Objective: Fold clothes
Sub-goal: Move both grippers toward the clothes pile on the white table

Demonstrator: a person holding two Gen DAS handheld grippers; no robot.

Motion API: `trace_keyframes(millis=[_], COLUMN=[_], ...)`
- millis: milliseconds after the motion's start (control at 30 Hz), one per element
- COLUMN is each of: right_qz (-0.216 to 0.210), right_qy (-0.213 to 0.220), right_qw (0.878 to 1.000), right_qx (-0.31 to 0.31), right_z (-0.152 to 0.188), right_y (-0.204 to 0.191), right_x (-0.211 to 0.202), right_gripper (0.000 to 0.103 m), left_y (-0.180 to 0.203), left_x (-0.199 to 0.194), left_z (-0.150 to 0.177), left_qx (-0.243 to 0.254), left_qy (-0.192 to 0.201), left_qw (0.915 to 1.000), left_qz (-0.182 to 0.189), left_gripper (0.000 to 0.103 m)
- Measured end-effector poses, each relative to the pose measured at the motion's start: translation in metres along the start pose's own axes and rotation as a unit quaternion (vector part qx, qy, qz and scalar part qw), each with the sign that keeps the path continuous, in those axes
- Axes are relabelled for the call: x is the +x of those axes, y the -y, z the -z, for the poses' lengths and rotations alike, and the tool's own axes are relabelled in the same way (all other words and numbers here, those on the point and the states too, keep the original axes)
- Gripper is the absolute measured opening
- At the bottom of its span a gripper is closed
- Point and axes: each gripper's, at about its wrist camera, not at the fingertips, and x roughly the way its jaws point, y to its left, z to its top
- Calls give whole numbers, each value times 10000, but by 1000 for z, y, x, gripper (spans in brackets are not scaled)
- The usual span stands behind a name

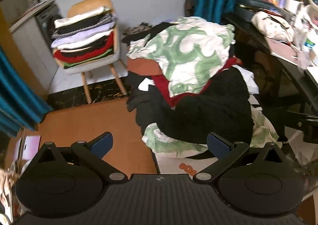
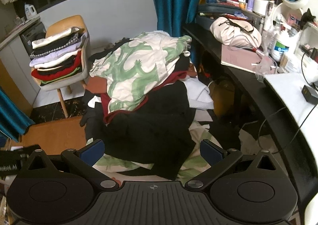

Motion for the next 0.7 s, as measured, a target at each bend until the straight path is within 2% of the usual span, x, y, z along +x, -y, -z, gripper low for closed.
trace_keyframes(millis=[133,267,500,600,700], right_qz=[136,180,712,956,1145], right_qy=[71,15,7,45,93], right_qw=[9999,9997,9947,9917,9879], right_qx=[-74,181,741,860,1041], right_z=[-1,-9,-20,-23,-22], right_y=[-16,-35,-105,-143,-176], right_x=[5,14,36,39,36], right_gripper=[102,102,102,102,102], left_y=[-14,-45,-123,-153,-182], left_x=[8,23,46,50,53], left_z=[-7,-17,-41,-55,-65], left_qx=[78,183,572,890,1121], left_qy=[27,11,147,237,302], left_qw=[9999,9994,9973,9951,9919], left_qz=[137,283,430,367,524], left_gripper=[103,103,103,103,103])
